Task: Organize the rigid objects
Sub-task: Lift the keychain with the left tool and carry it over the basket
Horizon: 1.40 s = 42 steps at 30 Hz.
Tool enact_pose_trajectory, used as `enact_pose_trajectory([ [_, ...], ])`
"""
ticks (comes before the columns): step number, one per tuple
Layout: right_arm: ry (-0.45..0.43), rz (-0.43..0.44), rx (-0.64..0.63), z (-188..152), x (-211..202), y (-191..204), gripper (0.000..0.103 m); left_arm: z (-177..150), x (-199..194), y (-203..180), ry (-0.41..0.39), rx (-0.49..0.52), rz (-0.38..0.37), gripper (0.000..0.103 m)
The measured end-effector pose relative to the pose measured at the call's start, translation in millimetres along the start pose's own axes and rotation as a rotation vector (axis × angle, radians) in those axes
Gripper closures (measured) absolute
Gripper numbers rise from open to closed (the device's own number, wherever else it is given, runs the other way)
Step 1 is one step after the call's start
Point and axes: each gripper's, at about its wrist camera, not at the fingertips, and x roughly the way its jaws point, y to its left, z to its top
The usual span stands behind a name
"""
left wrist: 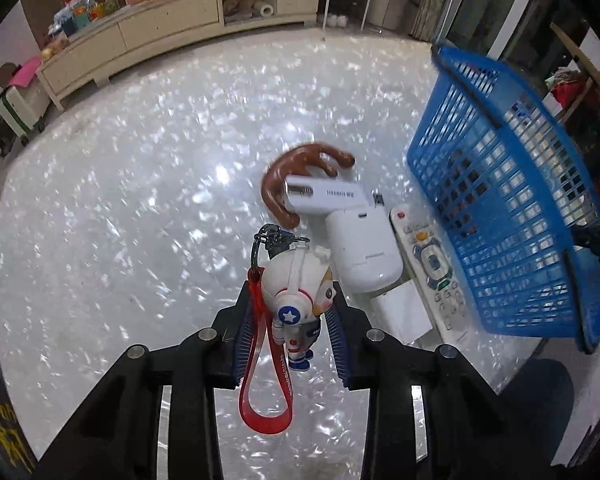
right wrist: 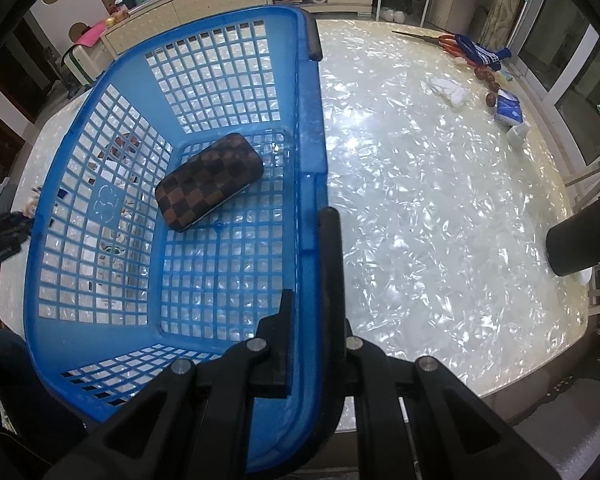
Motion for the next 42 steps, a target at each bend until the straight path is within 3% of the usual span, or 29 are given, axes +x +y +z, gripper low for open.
enact_pose_trajectory([
  [11, 0.005, -0.005, 0.0, -2, 0, 2, 0.096, 23, -76, -9, -0.125, 0.123, 0.01, 0.066],
  [20, 0.004, 0.0, -0.008, -1, -3, 4, 0.096, 40, -103, -55, -0.175, 0.311, -0.037, 0.066],
  [24, 0.004, 0.004, -0.005, -1, -3, 3, 0.096, 50, -104, -78, -0.174, 0.392, -0.106, 0.066],
  [32, 0.006, 0.024, 0.008, -2, -1, 1, 0.096, 67, -100, -133, -0.208, 0.574, -0.168, 0.066],
  [42, -0.001, 0.044, 0.016, -3, -2, -1, 0.095, 79, -49, -189, -0.162, 0.742, -0.218, 0.066],
])
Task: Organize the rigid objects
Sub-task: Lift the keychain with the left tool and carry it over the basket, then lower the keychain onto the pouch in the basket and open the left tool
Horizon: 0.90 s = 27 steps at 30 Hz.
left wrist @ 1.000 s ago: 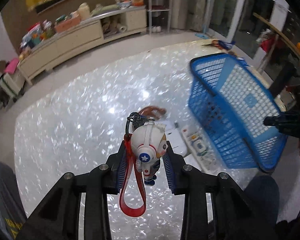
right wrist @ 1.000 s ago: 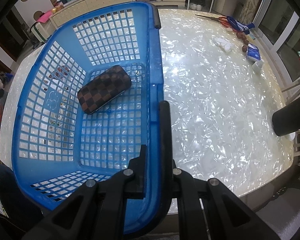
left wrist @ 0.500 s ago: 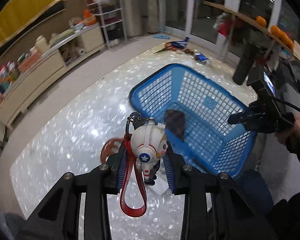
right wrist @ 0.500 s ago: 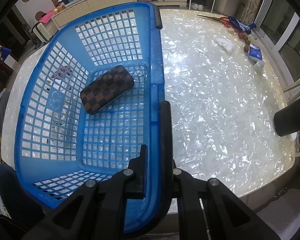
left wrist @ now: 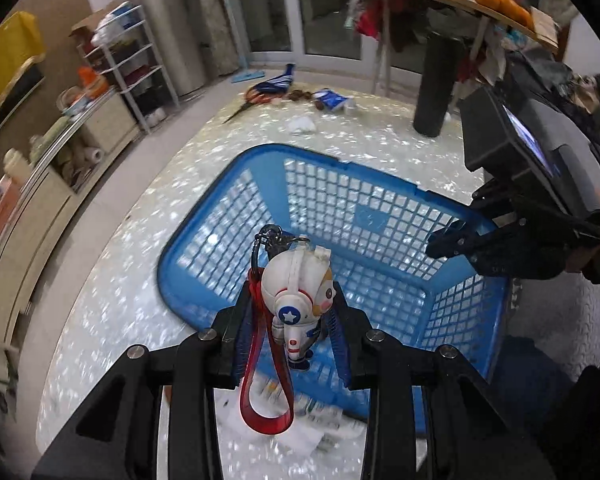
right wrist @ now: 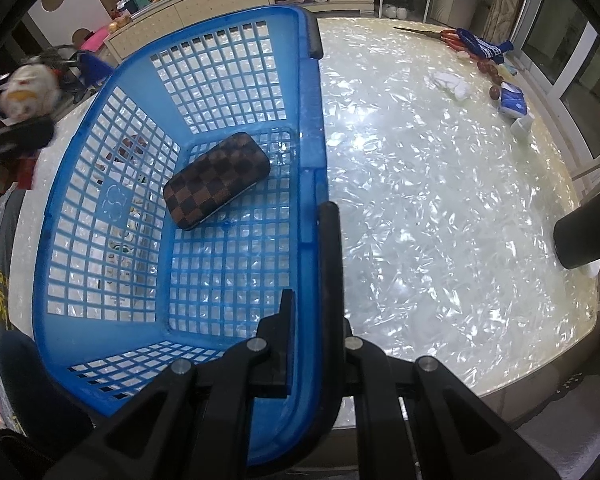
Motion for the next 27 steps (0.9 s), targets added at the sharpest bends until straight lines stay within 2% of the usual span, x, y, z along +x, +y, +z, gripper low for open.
enact_pose_trajectory([
  [13, -0.015, 0.018, 0.01, -1, -1, -2, 0.095, 17, 74, 4, 0.091, 0.018, -0.04, 0.066],
  [18, -0.02, 0.029, 0.015, -1, -1, -4, 0.095, 16, 105, 1, 0.16, 0.038, -0.037, 0.066],
  [22, -0.024, 0.045, 0.041, -1, -1, -8, 0.095, 20, 107, 2, 0.163, 0.045, -0.043, 0.066],
  [25, -0.028, 0.042, 0.039, -2, -1, -7, 0.095, 21, 118, 2, 0.228, 0.078, -0.005, 0.065],
  [27, -0.027, 0.037, 0.037, -2, 0, -6, 0.095, 21, 124, 1, 0.272, 0.091, -0.006, 0.065],
])
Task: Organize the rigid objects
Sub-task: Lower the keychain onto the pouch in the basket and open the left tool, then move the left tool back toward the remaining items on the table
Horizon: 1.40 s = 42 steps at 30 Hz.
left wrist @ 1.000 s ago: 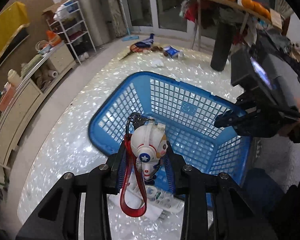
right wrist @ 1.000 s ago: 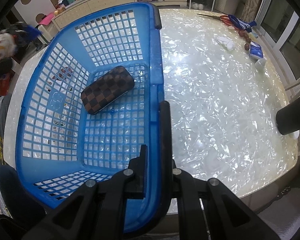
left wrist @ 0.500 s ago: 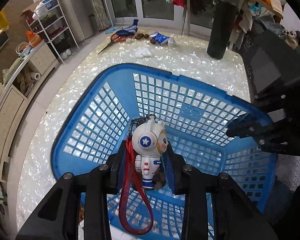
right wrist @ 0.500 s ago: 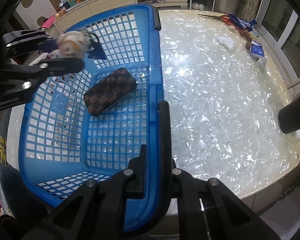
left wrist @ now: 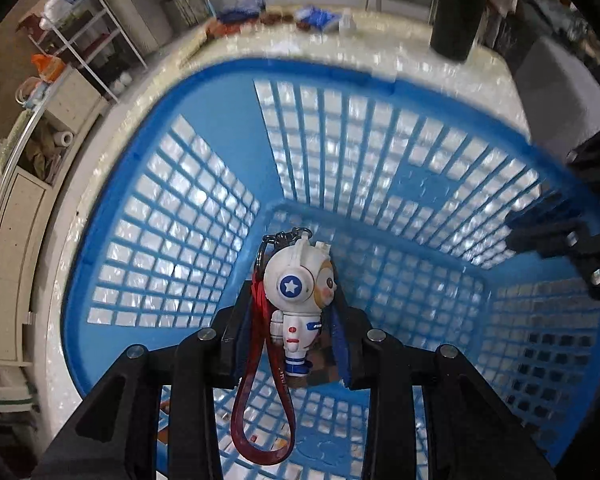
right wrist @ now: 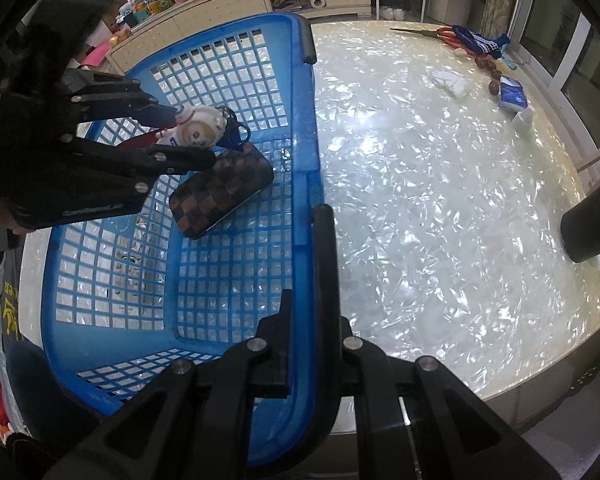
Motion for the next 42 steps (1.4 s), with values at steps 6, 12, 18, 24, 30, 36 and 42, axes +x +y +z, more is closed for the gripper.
enact_pose_trajectory([
  [6, 0.002, -0.002, -0.005, 0, 0, 1, 0.095, 2, 3, -1, 0.027, 0.004, 0.018, 0.064],
  [12, 0.003, -0.003, -0.012, -1, 1, 2, 0.095, 4, 0, -1, 0.024, -0.011, 0.027, 0.034],
  [18, 0.003, -0.001, -0.01, 0, 1, 2, 0.095, 3, -6, -4, 0.019, -0.007, -0.01, 0.016],
  [24, 0.002, 0.005, -0.012, 0, 0, 0, 0.095, 1, -28, 3, -0.015, -0.042, -0.004, 0.005],
  [30, 0.007, -0.007, -0.02, 2, 1, 0, 0.095, -4, -68, 18, -0.073, -0.079, 0.054, 0.001],
  [36, 0.01, -0.019, -0.029, 2, 1, 3, 0.095, -20, -109, 35, -0.117, -0.153, 0.085, 0.001],
  [42, 0.013, -0.028, -0.036, 1, 0, 5, 0.096, -50, -137, 45, -0.142, -0.183, 0.117, 0.001],
])
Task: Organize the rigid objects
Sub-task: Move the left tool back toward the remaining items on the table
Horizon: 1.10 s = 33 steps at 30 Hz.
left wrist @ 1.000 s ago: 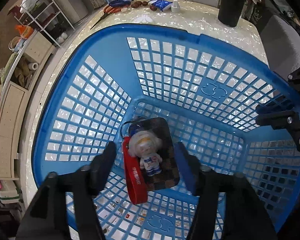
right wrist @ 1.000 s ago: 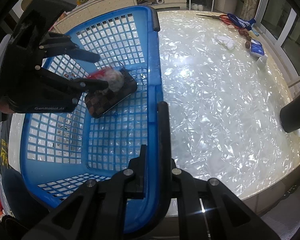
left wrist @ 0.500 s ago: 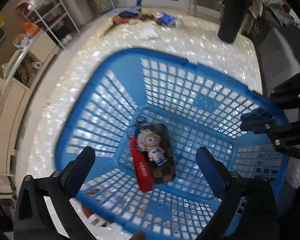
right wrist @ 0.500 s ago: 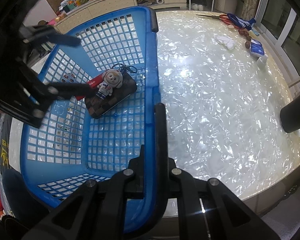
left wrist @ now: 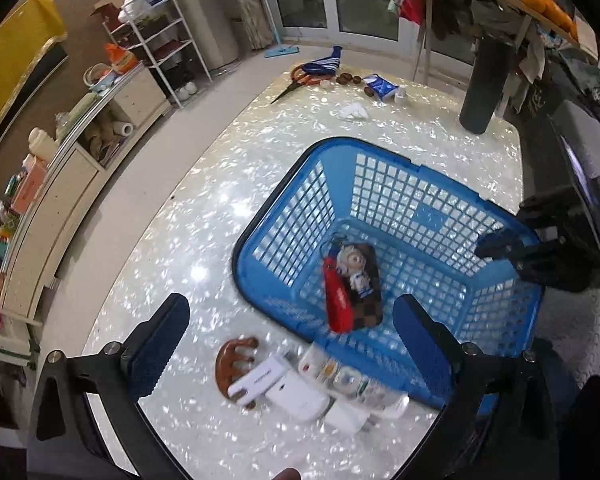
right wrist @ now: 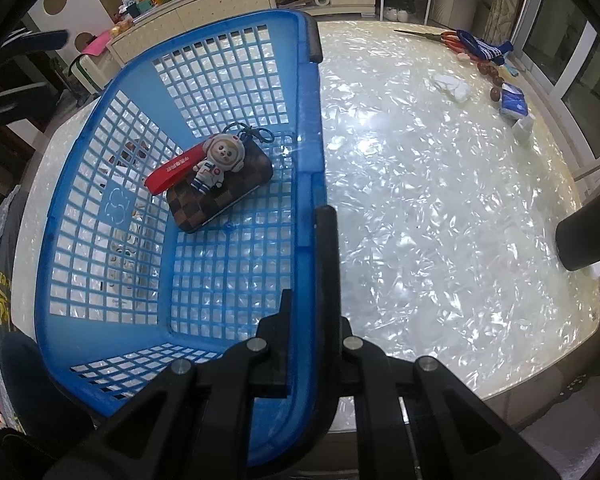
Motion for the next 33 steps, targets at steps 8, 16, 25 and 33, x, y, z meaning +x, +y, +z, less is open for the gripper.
enact_pose_trajectory([
  [8, -0.002, -0.01, -0.014, -1, -1, 4, 0.096, -54, -22, 31, 0.017, -0.094, 0.037, 0.001],
  [16, -0.002, -0.01, -0.015, -2, -1, 3, 0.095, -114, 6, 48, 0.118, -0.213, 0.021, 0.001],
  [25, -0.003, -0.009, -0.01, -3, -1, 3, 0.095, -152, 61, 34, 0.201, -0.334, -0.017, 0.001],
  [33, 0.003, -0.01, -0.022, -2, 0, 4, 0.095, -159, 101, 26, 0.249, -0.399, -0.034, 0.001],
])
